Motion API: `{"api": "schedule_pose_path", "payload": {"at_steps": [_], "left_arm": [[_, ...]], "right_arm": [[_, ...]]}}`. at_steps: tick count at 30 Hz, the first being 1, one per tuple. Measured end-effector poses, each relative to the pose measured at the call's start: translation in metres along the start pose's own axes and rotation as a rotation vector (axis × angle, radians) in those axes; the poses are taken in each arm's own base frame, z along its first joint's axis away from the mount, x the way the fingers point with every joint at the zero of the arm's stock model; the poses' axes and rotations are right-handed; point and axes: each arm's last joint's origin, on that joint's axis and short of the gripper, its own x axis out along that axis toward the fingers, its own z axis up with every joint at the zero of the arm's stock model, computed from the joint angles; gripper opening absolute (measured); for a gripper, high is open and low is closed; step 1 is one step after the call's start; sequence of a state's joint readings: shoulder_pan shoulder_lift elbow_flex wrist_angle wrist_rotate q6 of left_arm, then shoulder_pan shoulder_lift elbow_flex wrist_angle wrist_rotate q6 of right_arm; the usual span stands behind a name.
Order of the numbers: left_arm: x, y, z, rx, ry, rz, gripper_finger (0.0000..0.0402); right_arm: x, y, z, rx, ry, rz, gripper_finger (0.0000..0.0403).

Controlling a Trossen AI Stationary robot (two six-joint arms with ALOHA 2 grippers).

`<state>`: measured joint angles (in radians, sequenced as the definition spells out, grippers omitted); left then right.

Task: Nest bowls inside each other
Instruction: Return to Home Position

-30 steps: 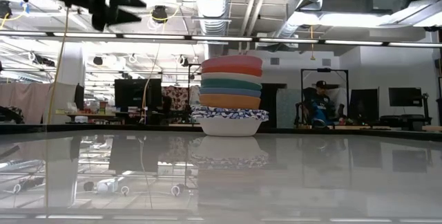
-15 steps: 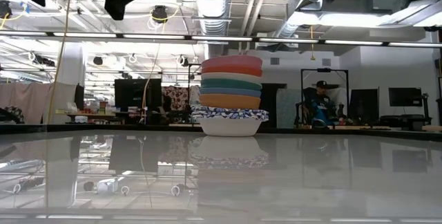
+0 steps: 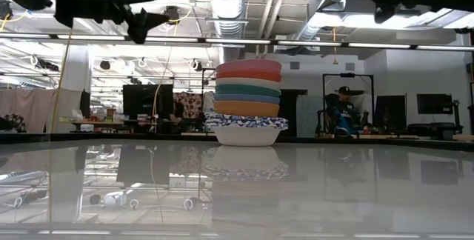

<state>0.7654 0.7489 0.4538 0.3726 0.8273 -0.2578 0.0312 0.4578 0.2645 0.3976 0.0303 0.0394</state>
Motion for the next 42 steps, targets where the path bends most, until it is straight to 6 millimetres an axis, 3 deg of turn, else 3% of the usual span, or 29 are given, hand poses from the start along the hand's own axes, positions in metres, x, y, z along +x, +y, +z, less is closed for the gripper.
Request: {"api": "schedule_pose_path", "payload": {"at_steps": [11,15,19,27,30,36,42], "left_arm": [[0.001,0.023,-0.005,-0.004,0.025,-0.038,0.0274],[0.000,0.026,-0.005,-0.010,0.021,-0.035,0.0274],[-0.005,0.022,-0.019,-0.016,-0.006,-0.045,0.0274],[-0.040,-0.009,-0.056,-0.021,-0.245,-0.028,0.0274],[-0.050,-0.018,-0.067,-0.040,-0.250,-0.075,0.0274],[-0.061,-0.038,-0.062,-0.023,-0.235,-0.202,0.0274],[-0.065,-0.037,-0.072,-0.066,-0.298,0.011,0.0274]], "right_arm": [[-0.057,-0.006,0.014,-0.021,-0.146,-0.078,0.0152],[-0.056,-0.006,0.016,-0.044,-0.116,-0.087,0.0152],[-0.057,-0.007,0.007,-0.035,-0.052,-0.103,0.0152],[-0.057,-0.007,0.002,-0.025,-0.018,-0.111,0.0152],[-0.057,-0.007,0.001,-0.029,-0.013,-0.111,0.0152],[-0.057,-0.007,0.000,-0.024,-0.005,-0.104,0.0152],[-0.057,-0.007,-0.001,0.021,0.007,-0.104,0.0152]]}}
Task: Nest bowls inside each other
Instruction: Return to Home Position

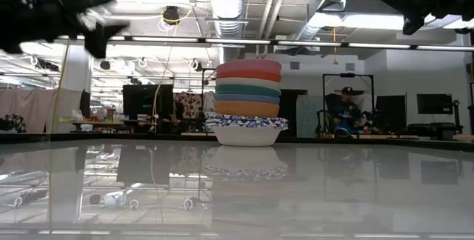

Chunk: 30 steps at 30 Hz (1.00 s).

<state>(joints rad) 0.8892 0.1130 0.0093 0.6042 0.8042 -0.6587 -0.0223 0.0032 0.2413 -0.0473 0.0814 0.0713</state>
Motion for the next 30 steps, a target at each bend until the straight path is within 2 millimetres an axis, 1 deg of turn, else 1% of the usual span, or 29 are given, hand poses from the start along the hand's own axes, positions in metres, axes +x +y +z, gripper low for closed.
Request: {"api": "schedule_pose_path", "payload": {"at_steps": [3,5,7,11,13,21,25,30], "left_arm": [[-0.005,0.007,-0.019,-0.036,0.079,0.191,0.0274],[-0.005,0.011,-0.030,-0.067,0.153,0.258,0.0274],[-0.003,0.010,-0.035,-0.071,0.179,0.272,0.0274],[0.003,0.002,-0.038,-0.071,0.157,0.272,0.0274],[0.005,-0.002,-0.042,-0.056,0.176,0.275,0.0274],[0.010,-0.016,-0.052,-0.016,0.189,0.353,0.0274],[0.010,-0.018,-0.053,-0.016,0.191,0.340,0.0274],[0.010,-0.019,-0.053,-0.017,0.198,0.326,0.0274]], "right_arm": [[0.000,0.000,0.000,0.015,0.000,0.000,0.0152],[0.000,0.000,0.000,0.016,0.001,0.002,0.0152],[0.000,0.000,-0.001,0.015,0.008,0.002,0.0152],[0.000,0.000,-0.003,0.009,0.029,-0.016,0.0152],[0.000,-0.001,-0.005,0.007,0.045,-0.021,0.0152],[0.000,-0.002,-0.014,-0.015,0.135,-0.036,0.0152],[0.002,-0.004,-0.026,-0.043,0.156,-0.078,0.0152],[0.006,-0.008,-0.056,-0.036,0.180,-0.159,0.0152]]}}
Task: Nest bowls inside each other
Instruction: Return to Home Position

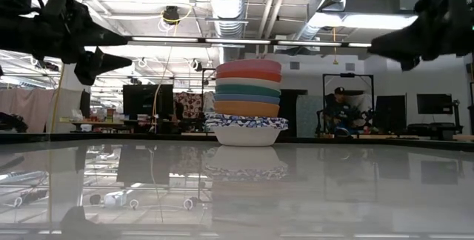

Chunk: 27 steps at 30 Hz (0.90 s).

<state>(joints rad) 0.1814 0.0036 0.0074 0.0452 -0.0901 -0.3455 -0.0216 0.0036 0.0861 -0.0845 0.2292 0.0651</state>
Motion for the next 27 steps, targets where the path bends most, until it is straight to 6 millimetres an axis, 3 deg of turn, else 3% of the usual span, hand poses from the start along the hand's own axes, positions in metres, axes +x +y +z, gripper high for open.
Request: {"api": "schedule_pose_path", "payload": {"at_steps": [4,20,27], "left_arm": [[0.0000,-0.0002,-0.0007,0.014,0.010,-0.013,0.0274],[0.0001,-0.0007,-0.0011,0.050,0.018,-0.033,0.0274],[0.0000,-0.0031,-0.0012,0.077,0.033,-0.110,0.0274]], "right_arm": [[0.0053,0.0007,-0.0124,0.035,-0.060,0.013,0.0152],[0.0053,0.0004,-0.0129,-0.032,-0.064,0.006,0.0152],[0.0053,0.0041,-0.0150,-0.086,-0.045,0.128,0.0152]]}}
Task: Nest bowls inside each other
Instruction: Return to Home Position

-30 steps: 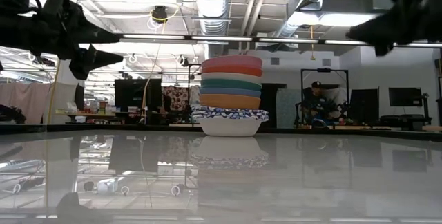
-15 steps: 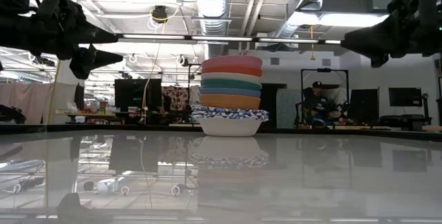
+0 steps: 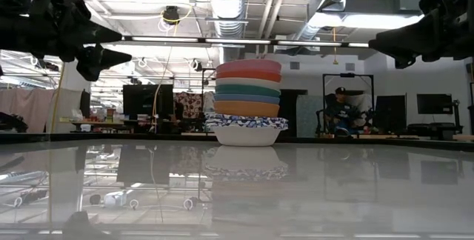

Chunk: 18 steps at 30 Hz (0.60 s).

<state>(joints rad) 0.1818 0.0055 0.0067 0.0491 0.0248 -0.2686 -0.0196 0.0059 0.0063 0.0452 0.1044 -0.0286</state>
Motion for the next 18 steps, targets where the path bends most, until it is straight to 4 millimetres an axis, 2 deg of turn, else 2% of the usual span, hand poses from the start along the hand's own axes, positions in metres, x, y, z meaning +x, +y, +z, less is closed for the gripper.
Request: {"api": "schedule_pose_path", "payload": {"at_steps": [18], "left_arm": [[0.0001,0.0007,-0.0011,-0.003,0.010,0.014,0.0274]], "right_arm": [[0.0000,-0.0002,-0.0008,0.001,0.006,-0.003,0.0152]]}}
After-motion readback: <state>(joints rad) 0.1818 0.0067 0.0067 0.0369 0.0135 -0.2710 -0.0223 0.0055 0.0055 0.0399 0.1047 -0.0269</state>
